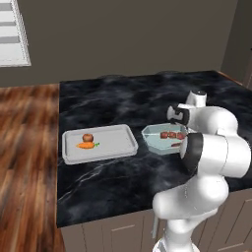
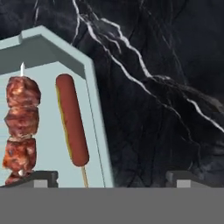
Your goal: Place the cold items (apple and carrot) from the fridge in one tupperware on the dining counter. Place the warm items (kebab skewer and hot dog) in the stove area in another tupperware.
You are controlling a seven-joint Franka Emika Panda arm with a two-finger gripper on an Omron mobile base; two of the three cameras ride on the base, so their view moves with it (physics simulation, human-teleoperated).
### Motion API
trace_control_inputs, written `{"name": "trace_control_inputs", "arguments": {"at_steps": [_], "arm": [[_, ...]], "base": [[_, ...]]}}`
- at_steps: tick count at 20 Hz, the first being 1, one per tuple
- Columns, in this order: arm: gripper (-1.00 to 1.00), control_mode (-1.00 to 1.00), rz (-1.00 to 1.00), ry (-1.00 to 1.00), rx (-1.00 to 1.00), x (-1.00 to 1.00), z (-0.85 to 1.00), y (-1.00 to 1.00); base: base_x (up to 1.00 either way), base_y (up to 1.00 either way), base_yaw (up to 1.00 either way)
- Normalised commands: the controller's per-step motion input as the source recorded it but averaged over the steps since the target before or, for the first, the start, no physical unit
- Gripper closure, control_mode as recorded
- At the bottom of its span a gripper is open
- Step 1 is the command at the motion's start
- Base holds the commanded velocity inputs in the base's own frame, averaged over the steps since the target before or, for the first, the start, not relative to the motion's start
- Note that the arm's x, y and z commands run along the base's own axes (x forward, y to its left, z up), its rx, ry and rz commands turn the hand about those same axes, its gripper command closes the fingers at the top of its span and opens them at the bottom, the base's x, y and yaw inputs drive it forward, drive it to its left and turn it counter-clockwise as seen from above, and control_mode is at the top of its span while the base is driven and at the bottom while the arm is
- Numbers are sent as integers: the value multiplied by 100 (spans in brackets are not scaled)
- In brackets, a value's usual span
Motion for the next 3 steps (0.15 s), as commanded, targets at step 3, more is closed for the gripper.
{"name": "trace_control_inputs", "arguments": {"at_steps": [3], "arm": [[-100, -100, -2, 0, 1, -1, 23, 0]], "base": [[0, 0, 0]]}}
